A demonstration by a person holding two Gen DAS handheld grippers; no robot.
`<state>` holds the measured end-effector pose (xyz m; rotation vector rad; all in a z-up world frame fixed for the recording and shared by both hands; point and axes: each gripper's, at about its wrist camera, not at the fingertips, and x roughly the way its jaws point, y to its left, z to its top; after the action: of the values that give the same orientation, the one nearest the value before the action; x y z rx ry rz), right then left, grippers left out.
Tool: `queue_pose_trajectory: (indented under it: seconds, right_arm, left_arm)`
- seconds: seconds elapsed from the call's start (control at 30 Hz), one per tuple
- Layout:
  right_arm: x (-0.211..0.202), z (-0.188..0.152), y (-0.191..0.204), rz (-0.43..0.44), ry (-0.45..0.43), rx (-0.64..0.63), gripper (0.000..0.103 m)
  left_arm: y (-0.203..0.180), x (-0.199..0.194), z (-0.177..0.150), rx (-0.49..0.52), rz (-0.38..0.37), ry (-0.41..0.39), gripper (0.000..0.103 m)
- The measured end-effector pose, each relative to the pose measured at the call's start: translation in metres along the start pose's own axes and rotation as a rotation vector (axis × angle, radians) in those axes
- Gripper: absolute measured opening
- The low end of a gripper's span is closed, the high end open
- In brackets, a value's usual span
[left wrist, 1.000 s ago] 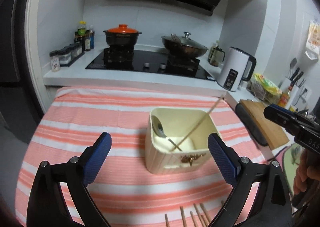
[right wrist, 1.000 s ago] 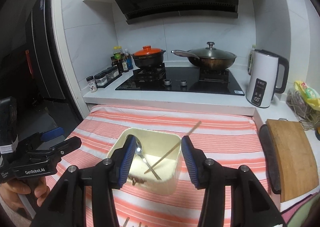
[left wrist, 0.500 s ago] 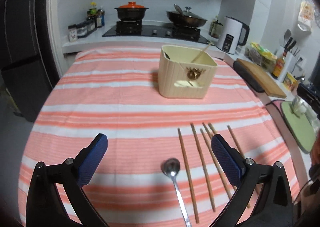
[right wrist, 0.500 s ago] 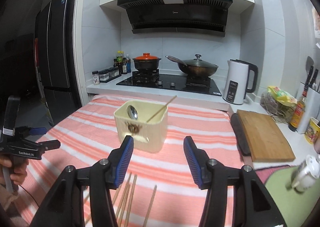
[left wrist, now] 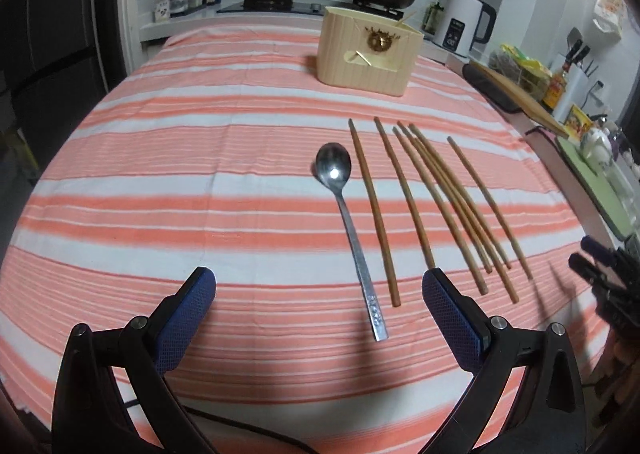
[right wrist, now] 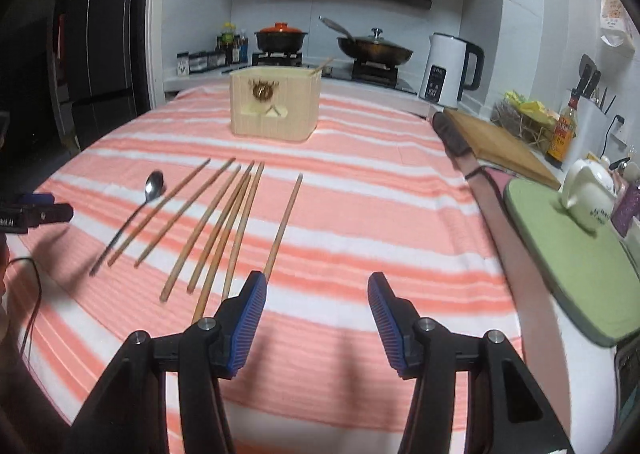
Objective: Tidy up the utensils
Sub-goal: 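Move both tools back toward the remaining spoon and chopsticks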
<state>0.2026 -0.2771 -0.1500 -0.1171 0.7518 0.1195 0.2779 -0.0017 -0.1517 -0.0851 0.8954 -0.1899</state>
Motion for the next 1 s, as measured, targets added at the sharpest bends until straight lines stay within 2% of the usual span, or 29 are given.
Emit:
queue_pose_trajectory:
  seconds: [0.13,0.33,0.43,0.47,0.6,0.73,1.0]
  right_arm:
    - [0.005,-0.021,0.015,0.053,0.035,-0.003,0.054]
    - [0.022,-0.024,0.025,0.073,0.071,0.000,0.053]
    - [0.032,-0.021,0.025,0.083,0.097,0.004,0.043]
    - [0.036,-0.020,0.025,0.089,0.106,0.005,0.037]
    - [0.044,-0.020,0.026,0.093,0.123,0.001,0.026]
    - [0.048,-0.022,0.031,0.090,0.136,-0.012,0.026]
    - [0.049,-0.024,0.034,0.060,0.120,-0.027,0.019]
  left_arm:
    - [0.000,0.003,-0.004,-0.005,-0.008,0.010,0.102]
    - [0.001,0.009,-0.007,-0.020,-0.007,0.023,0.102]
    - [0.001,0.012,-0.006,-0.026,0.001,0.025,0.102]
    - [0.001,0.014,-0.005,-0.028,0.005,0.026,0.102]
    - [0.001,0.019,-0.003,-0.038,0.011,0.034,0.102]
    - [0.002,0.026,0.000,-0.048,0.017,0.041,0.102]
    - [0.002,0.044,0.012,-0.068,0.030,0.032,0.102]
